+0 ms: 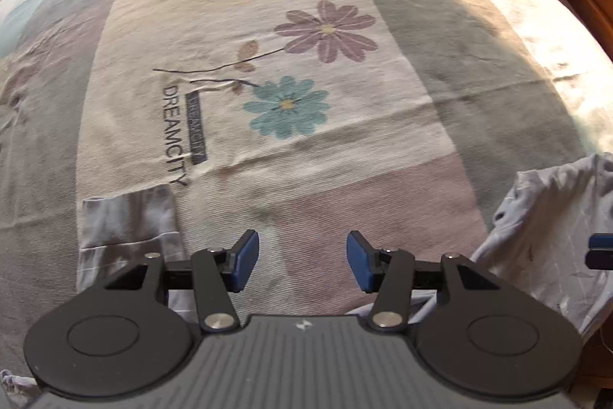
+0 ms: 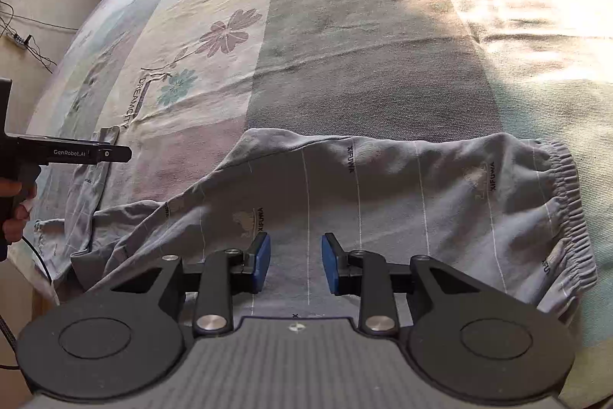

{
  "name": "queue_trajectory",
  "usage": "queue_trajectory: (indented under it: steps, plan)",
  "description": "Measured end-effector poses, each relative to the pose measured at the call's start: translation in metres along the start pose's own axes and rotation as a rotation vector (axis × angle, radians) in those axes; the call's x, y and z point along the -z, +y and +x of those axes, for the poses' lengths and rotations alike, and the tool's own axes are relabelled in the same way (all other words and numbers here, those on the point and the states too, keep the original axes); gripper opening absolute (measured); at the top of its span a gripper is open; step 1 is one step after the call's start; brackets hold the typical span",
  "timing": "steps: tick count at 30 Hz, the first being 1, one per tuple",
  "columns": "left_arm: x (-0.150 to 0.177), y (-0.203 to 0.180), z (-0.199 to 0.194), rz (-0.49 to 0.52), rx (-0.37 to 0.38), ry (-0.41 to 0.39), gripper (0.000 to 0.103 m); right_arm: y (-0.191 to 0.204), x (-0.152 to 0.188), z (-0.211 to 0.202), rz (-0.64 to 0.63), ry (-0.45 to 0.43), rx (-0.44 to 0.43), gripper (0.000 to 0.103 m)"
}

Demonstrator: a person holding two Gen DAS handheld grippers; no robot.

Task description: Fold clothes

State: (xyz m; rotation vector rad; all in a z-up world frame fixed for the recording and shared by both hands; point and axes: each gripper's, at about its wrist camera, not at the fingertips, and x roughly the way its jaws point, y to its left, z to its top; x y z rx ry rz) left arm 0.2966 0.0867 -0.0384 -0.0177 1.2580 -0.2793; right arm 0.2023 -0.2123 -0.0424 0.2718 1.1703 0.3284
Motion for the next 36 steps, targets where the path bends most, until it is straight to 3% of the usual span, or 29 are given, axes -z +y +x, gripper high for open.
queue_trajectory:
  steps: [4,5,10,12,15,18,21,25,30,32,36]
  plan:
    - [-0.013,-0.031,0.018,-0.02,0.306,0.035,0.054,-0.001,-0.003,0.002,-0.002,-0.007,-0.016,0.036]
    - [-0.016,-0.038,0.023,-0.011,0.349,0.042,0.056,-0.001,-0.003,0.003,-0.002,-0.008,-0.02,0.036]
    - [-0.017,-0.069,0.061,0.028,0.403,0.101,0.054,-0.007,-0.003,0.002,-0.001,0.0,-0.018,0.037]
    - [-0.013,-0.075,0.055,0.027,0.514,0.092,0.057,-0.012,-0.001,-0.002,-0.003,0.005,-0.003,0.038]
    - [-0.002,-0.085,0.054,0.031,0.622,0.157,0.057,-0.023,0.002,-0.004,-0.002,0.017,0.023,0.039]
    - [0.009,-0.097,0.061,0.077,0.631,0.21,0.058,-0.033,0.003,-0.002,0.014,0.032,0.044,0.039]
    - [0.006,-0.103,0.065,0.083,0.613,0.193,0.058,-0.037,0.0,-0.001,0.024,0.03,0.048,0.039]
    - [-0.014,-0.099,0.08,-0.047,0.666,0.157,0.068,-0.037,-0.003,0.004,0.015,0.033,0.043,0.04]
    - [-0.054,-0.091,0.095,-0.187,0.696,0.067,0.068,-0.037,-0.005,0.006,0.017,0.029,0.045,0.04]
    - [-0.07,-0.09,0.099,-0.205,0.713,0.091,0.07,-0.039,-0.004,0.006,0.02,0.029,0.05,0.041]
    - [-0.092,-0.096,0.111,-0.026,0.645,0.228,0.069,-0.046,0.0,0.005,0.037,0.034,0.064,0.041]
